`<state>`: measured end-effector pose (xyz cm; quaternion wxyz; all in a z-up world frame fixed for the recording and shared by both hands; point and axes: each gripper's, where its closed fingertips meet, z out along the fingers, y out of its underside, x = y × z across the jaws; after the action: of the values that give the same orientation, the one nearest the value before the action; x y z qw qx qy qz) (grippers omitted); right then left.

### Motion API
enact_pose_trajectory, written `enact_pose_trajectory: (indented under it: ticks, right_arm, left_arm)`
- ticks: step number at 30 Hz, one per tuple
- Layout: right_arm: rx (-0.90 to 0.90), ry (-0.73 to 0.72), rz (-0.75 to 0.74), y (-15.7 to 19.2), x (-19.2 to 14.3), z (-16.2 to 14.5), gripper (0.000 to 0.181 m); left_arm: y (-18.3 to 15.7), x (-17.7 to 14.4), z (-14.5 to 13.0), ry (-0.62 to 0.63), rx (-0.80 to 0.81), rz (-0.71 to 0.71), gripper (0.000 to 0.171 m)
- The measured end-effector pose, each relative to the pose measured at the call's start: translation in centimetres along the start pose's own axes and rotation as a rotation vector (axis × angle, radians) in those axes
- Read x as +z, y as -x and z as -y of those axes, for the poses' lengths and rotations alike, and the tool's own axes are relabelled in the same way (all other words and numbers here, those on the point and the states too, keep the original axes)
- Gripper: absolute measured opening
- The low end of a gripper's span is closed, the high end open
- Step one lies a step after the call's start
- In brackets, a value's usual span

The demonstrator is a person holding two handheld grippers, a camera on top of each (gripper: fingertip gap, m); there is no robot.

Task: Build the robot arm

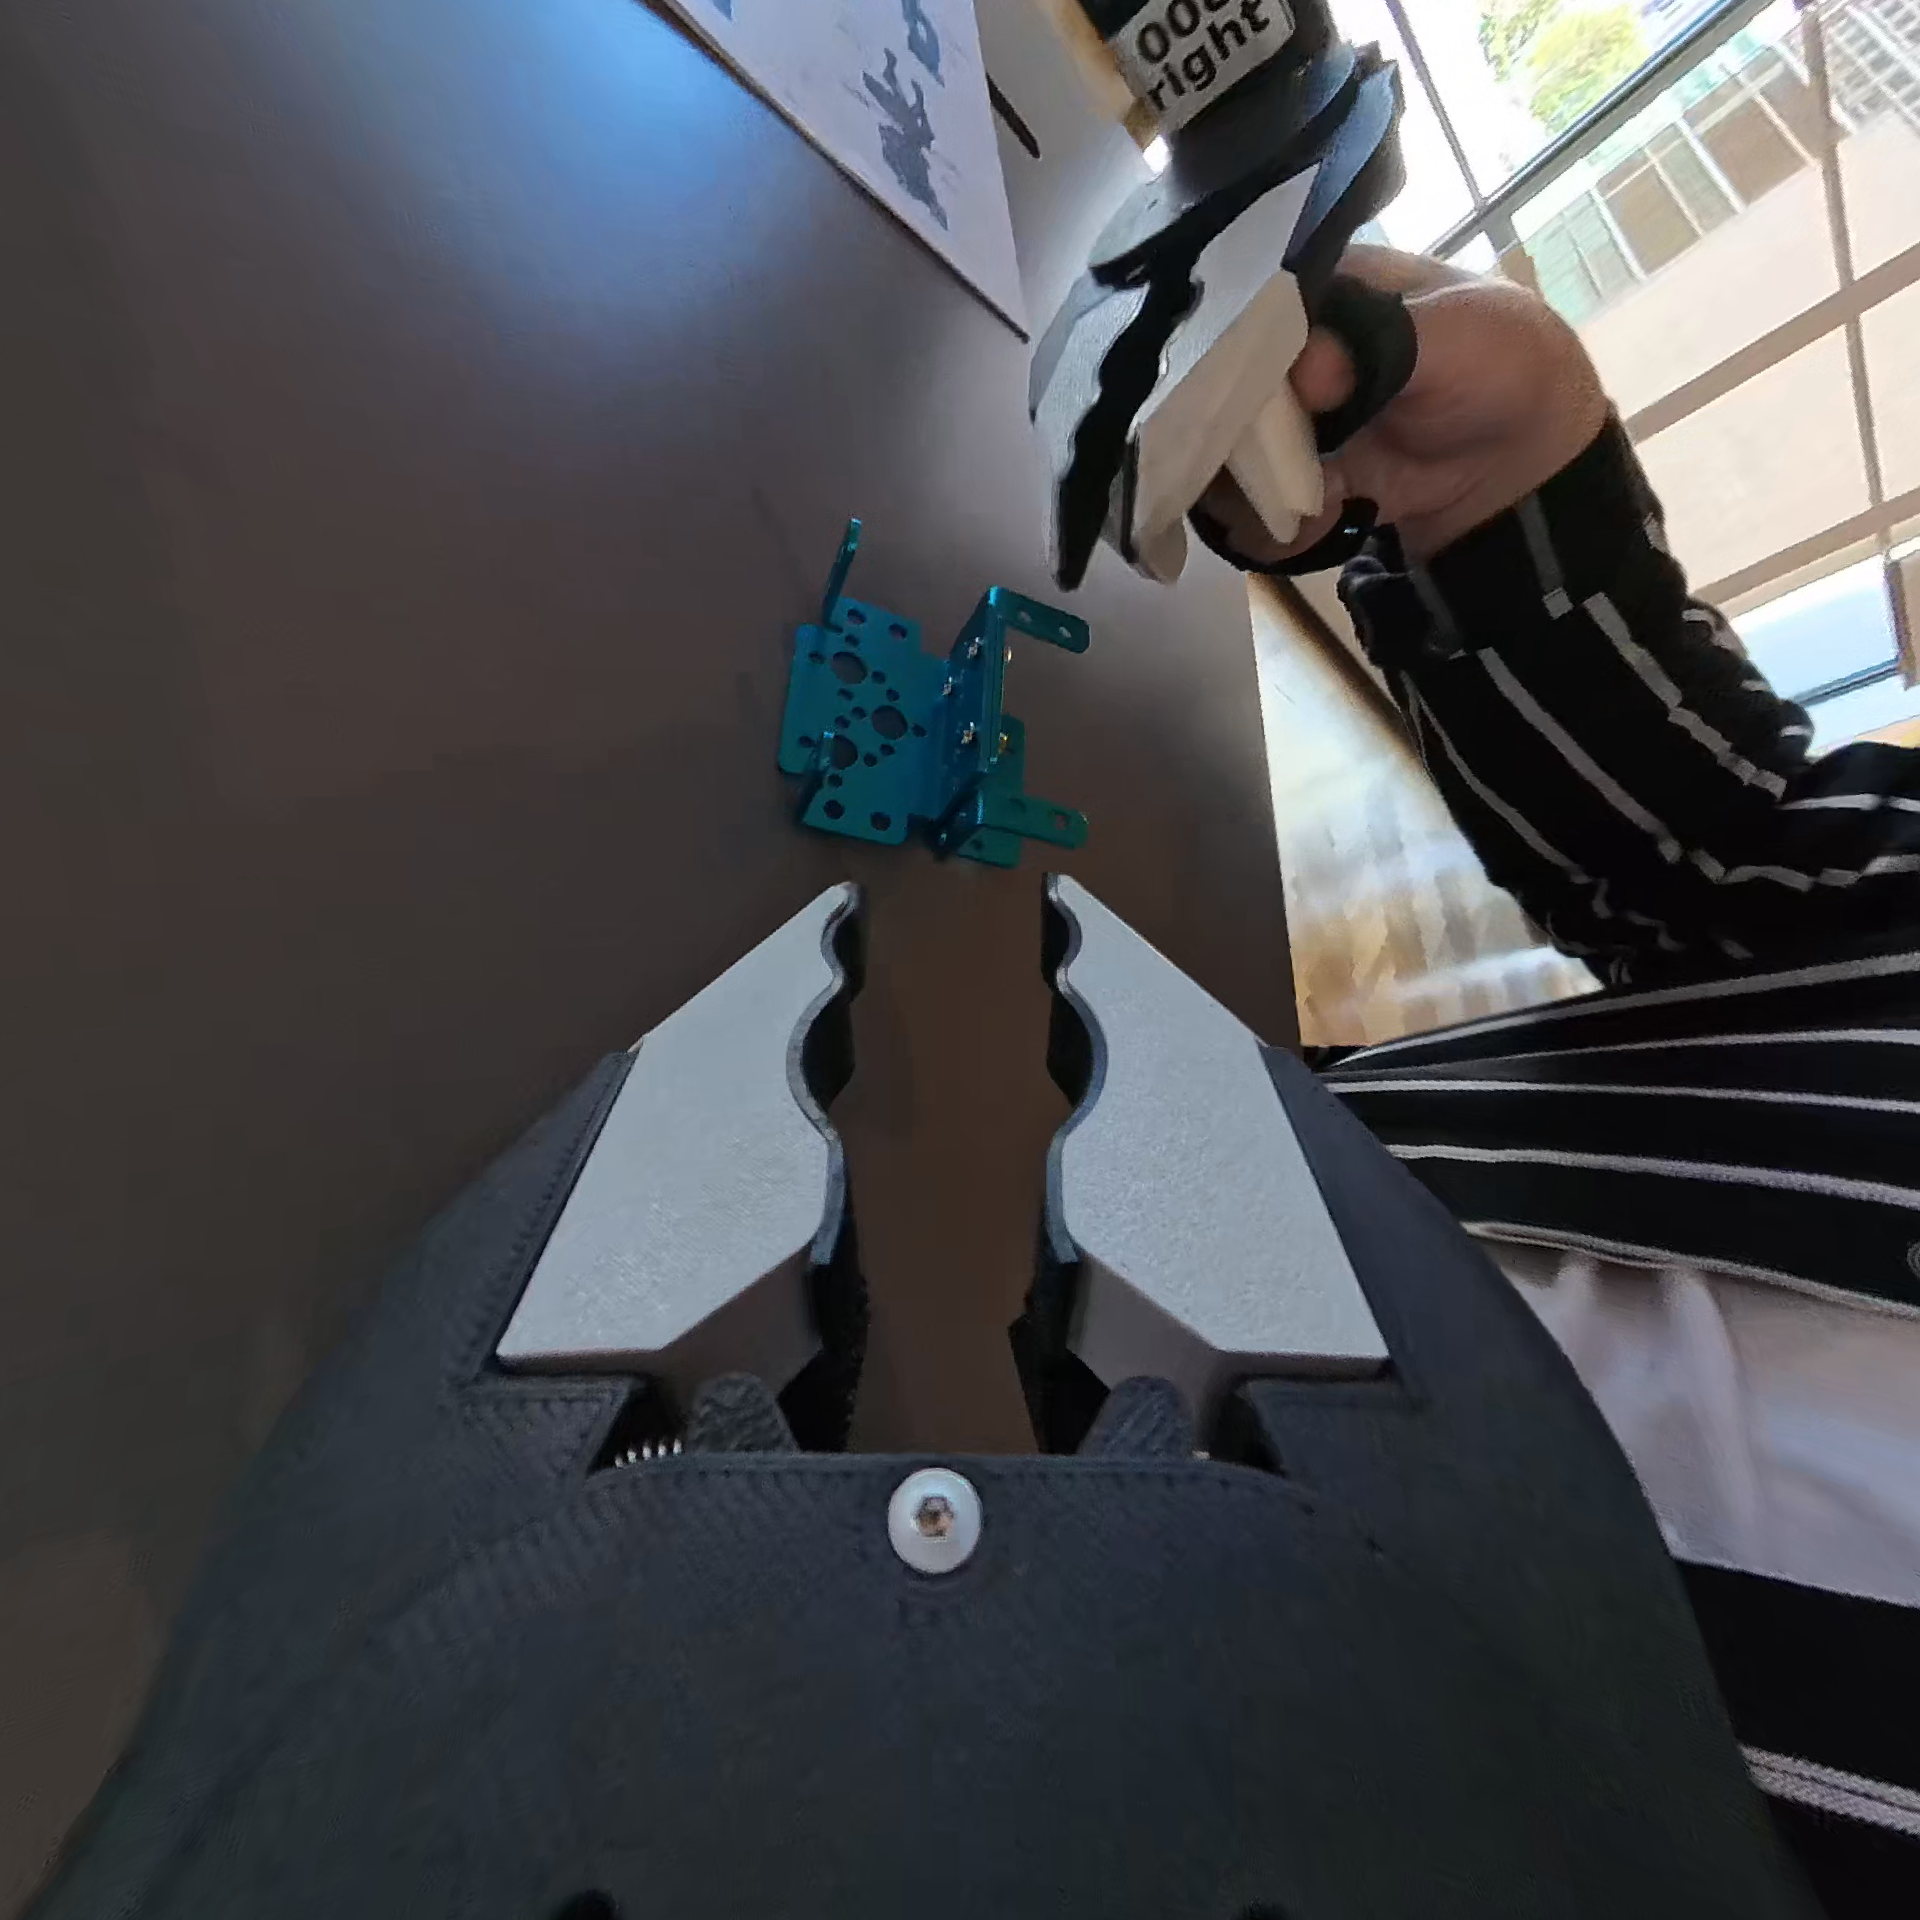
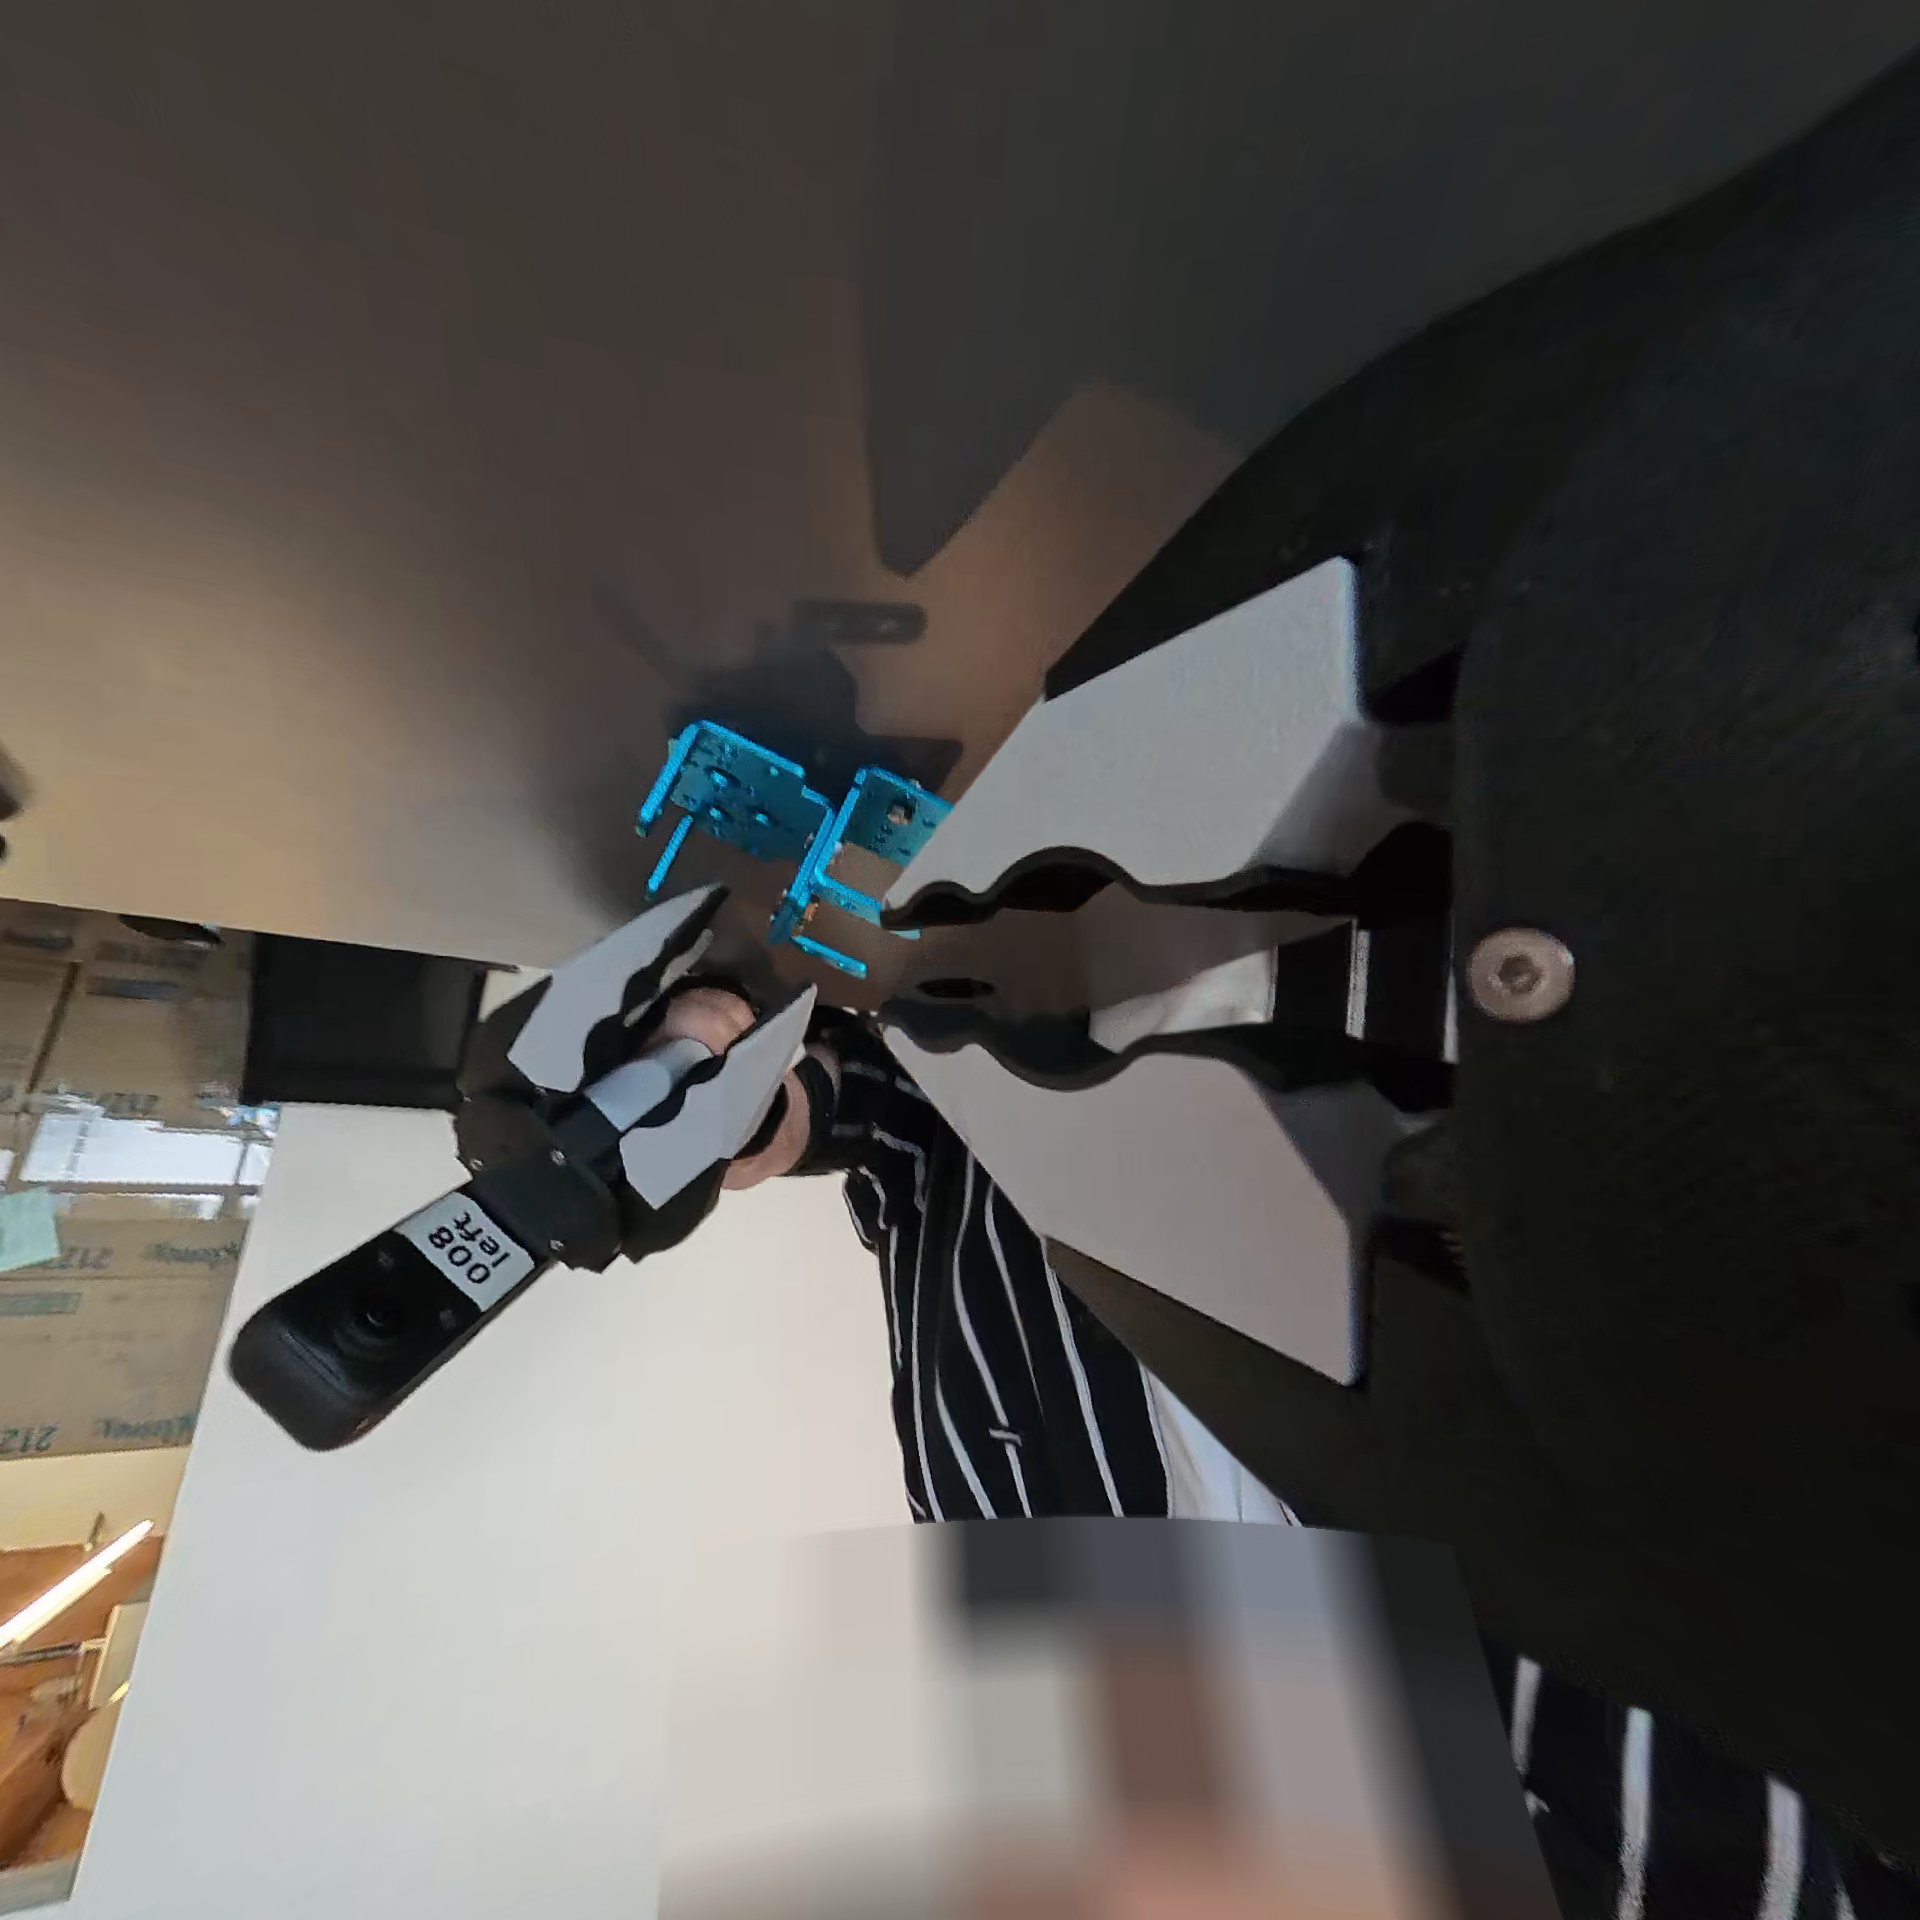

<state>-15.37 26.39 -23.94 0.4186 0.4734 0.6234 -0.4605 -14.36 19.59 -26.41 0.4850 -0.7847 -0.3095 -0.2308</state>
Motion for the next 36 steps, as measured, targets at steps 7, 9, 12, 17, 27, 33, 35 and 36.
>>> enact_pose_trajectory:
  ticks: [7,9,12,17,27,33,35,36]
  right_arm:
    - [0.002,0.099,0.047,0.0,1.7,-0.5,0.0]
    - [-0.005,0.111,0.074,0.1,1.8,-0.6,0.0]
    - [-0.197,0.122,0.048,-0.2,1.8,-0.4,0.0]
    - [-0.715,0.101,-0.084,-0.2,0.8,-0.3,0.0]
    - [-0.205,0.224,0.0,-0.4,1.1,-0.9,0.032]
    - [-0.158,0.251,0.028,-0.7,1.9,-0.6,0.004]
    - [-0.227,0.266,0.037,-0.5,1.5,-0.7,0.003]
    - [-0.3,0.262,0.055,-0.2,1.3,-0.5,0.003]
  left_arm:
    - [0.2,1.1,0.2,0.029,-0.019,0.008,0.021]
    - [0.4,1.3,0.3,0.036,-0.017,0.027,0.018]
    - [0.2,1.4,0.5,0.026,-0.049,0.026,0.028]
    - [0.4,0.4,1.1,-0.104,-0.17,0.032,0.033]
    - [0.6,0.1,0.6,-0.22,-0.524,0.066,0.042]
    - [-0.1,2.0,0.3,-0.177,-0.587,0.027,0.027]
    - [0.0,2.3,0.5,-0.184,-0.519,0.057,0.026]
    - [-0.2,2.5,0.6,-0.178,-0.46,0.068,0.025]
